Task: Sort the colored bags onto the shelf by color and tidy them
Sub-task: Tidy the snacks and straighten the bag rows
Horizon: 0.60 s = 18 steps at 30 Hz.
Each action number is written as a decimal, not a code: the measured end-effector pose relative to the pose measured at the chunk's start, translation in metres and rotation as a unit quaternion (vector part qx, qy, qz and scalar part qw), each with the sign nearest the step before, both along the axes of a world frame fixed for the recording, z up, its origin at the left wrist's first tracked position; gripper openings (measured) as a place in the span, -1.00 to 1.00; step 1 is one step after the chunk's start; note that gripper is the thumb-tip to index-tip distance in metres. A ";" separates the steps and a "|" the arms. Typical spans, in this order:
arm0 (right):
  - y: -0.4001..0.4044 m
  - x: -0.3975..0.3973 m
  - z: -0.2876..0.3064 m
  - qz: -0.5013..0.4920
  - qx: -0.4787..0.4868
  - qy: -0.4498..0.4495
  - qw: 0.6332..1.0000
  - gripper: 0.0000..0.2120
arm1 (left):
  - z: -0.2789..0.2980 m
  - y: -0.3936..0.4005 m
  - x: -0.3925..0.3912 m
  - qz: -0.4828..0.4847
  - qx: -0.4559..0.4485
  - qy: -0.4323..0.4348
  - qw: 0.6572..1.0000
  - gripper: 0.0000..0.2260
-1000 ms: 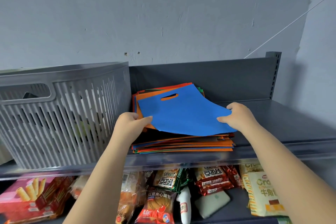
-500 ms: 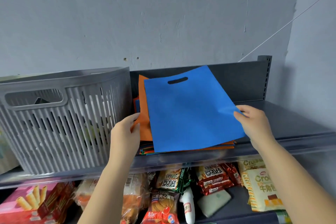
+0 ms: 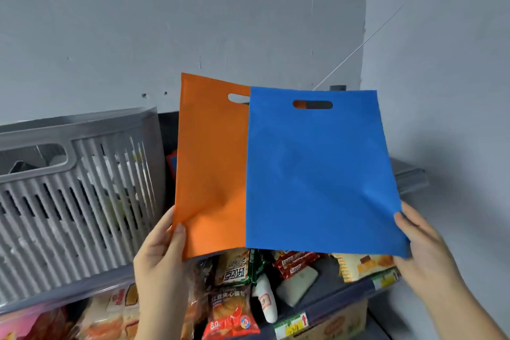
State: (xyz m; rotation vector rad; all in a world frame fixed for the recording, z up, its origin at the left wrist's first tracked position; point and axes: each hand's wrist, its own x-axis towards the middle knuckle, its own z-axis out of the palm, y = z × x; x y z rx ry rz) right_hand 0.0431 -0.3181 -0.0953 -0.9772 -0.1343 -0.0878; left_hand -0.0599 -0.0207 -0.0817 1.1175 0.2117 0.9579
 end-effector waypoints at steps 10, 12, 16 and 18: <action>-0.087 -0.131 -0.039 -0.105 -0.002 0.058 0.993 -0.60 | -0.049 -0.052 -0.024 -0.183 -0.062 0.036 0.980 -0.69; -0.103 -0.160 -0.042 -0.140 -0.005 0.072 0.988 -0.52 | -0.054 -0.064 -0.031 -0.211 -0.044 0.045 0.976 -0.68; -0.136 -0.209 -0.055 -0.206 0.000 0.105 0.973 -0.57 | -0.062 -0.089 -0.041 -0.256 -0.011 0.062 0.965 -0.70; -0.151 -0.230 -0.063 -0.223 0.012 0.125 0.967 -0.68 | -0.067 -0.103 -0.045 -0.282 0.003 0.067 0.957 -0.72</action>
